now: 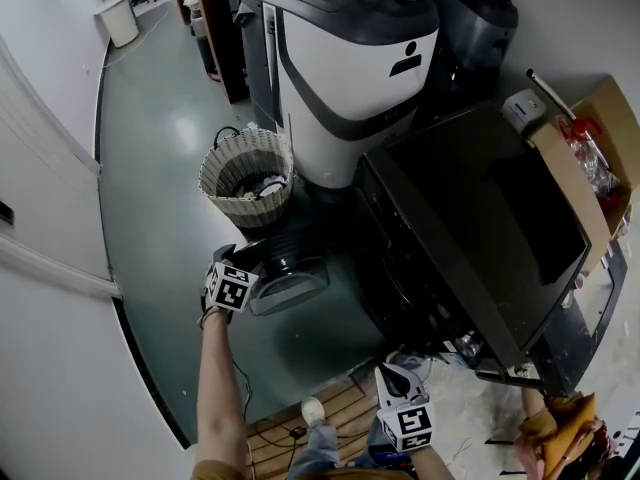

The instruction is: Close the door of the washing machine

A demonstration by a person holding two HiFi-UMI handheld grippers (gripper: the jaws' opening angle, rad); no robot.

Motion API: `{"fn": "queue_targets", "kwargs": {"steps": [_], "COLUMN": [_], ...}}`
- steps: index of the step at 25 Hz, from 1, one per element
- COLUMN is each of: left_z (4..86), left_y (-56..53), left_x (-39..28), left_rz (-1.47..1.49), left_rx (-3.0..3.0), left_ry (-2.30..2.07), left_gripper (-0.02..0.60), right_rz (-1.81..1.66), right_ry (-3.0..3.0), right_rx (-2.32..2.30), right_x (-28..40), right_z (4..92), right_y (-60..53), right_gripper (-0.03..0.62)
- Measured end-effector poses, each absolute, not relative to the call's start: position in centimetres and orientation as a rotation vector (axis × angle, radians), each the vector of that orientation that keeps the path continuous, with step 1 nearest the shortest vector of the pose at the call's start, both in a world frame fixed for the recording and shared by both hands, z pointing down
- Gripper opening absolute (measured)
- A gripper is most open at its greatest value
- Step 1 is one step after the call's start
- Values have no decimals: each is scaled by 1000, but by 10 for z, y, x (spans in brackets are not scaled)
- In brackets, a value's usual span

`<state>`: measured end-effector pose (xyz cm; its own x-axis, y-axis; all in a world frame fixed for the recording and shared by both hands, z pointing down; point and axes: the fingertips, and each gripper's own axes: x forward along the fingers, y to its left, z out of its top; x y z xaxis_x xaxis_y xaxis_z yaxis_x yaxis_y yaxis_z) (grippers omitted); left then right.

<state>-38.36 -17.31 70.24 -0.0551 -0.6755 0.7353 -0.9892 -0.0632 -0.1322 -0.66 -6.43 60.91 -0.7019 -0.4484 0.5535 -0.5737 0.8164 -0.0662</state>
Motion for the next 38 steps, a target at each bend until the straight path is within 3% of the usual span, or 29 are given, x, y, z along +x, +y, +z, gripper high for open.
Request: {"fn": "queue_targets", "kwargs": {"steps": [38], "left_z": [698], "left_y": [-124], "left_x": [-320], "left_rz": [957], "left_rx": [1721], "left_ry": [-1706], "left_gripper": [261], "right_rz": [297], "right_ry": [-2531], "right_rx": [759], "right_x": [15], "right_z": [583], "right_y": [-42], "right_gripper": [12]}}
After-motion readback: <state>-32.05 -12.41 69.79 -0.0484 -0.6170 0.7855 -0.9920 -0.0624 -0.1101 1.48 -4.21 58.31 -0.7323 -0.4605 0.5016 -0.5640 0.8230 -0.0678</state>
